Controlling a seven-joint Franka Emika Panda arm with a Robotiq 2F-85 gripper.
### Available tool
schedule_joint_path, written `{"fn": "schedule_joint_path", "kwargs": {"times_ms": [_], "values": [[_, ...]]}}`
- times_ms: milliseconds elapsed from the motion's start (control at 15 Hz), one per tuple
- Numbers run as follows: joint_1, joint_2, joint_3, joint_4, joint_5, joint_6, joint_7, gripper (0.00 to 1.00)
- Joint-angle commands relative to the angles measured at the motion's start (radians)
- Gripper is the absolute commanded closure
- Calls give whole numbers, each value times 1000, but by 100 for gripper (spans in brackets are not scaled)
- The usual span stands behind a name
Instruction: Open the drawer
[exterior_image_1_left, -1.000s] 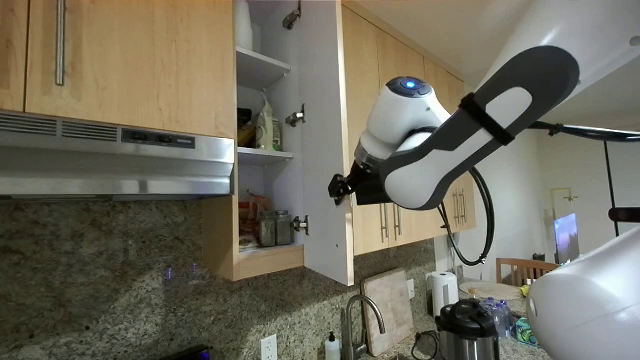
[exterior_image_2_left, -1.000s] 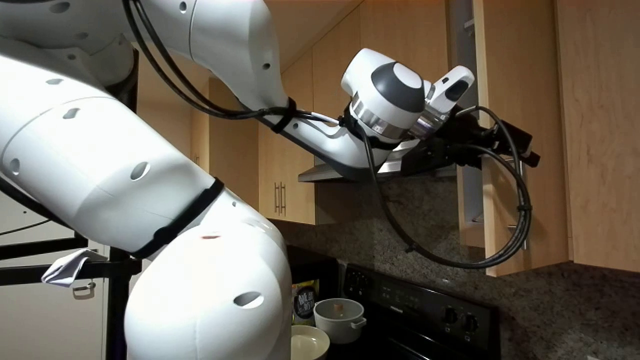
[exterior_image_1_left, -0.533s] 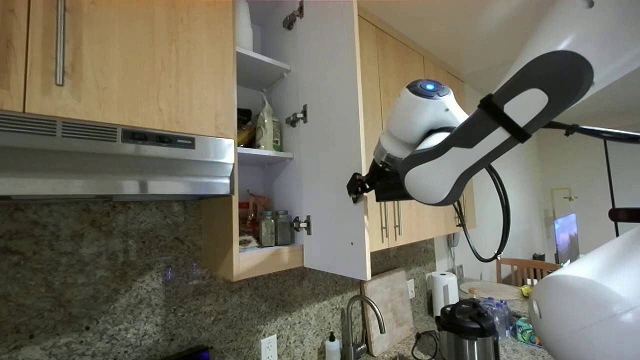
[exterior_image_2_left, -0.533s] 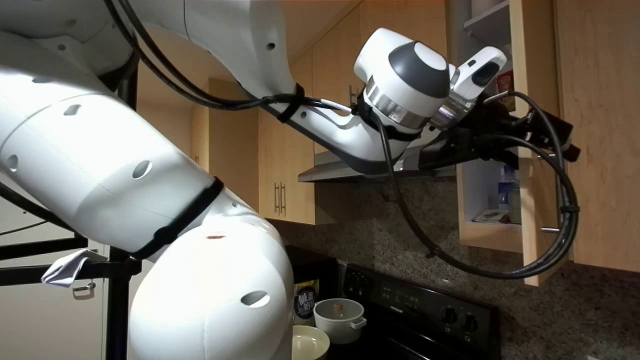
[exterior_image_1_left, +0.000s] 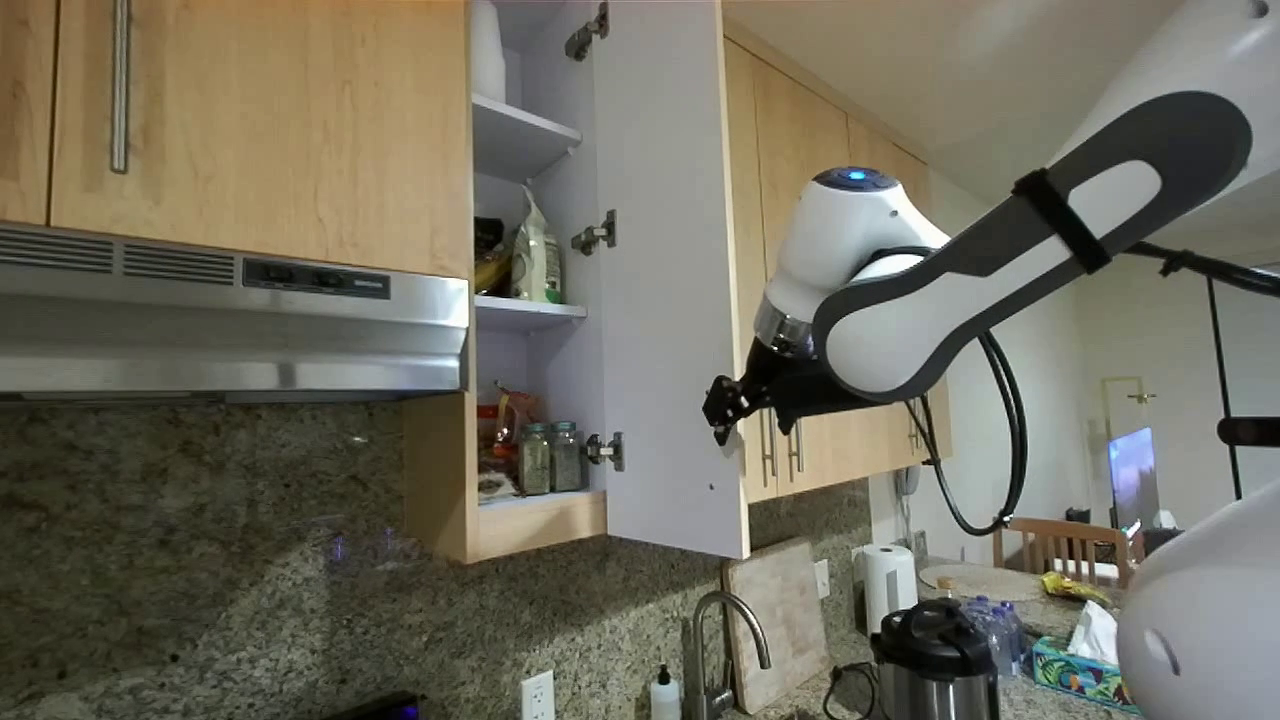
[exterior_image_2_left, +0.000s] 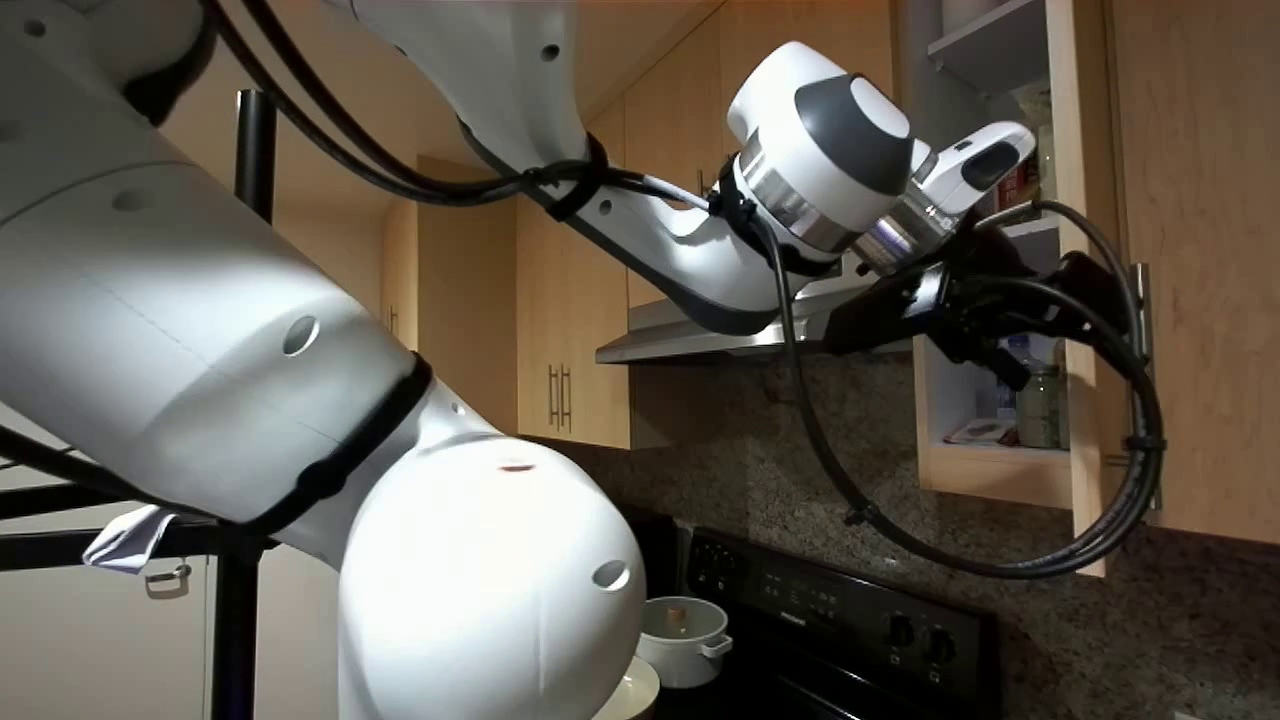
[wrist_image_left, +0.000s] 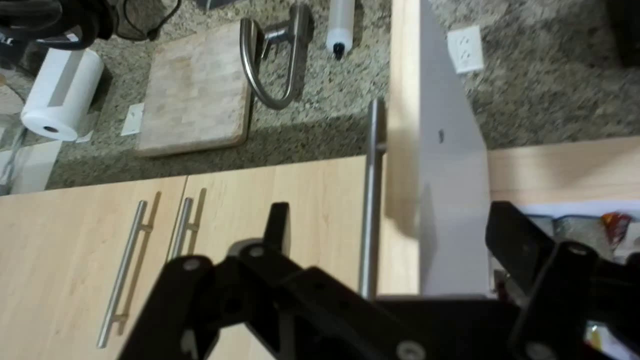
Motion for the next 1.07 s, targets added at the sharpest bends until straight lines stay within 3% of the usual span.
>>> {"fn": "schedule_joint_path", "kwargs": {"times_ms": [0,200,400,1000], "values": [[195,-57,-61,1,11,-207,-112,0],[320,-71,-98,1,33,-351,-149,0],[392,-73,-118,1,30,-426,-107,0],[520,-13,-102,-2,32,-437,-4,0]]}}
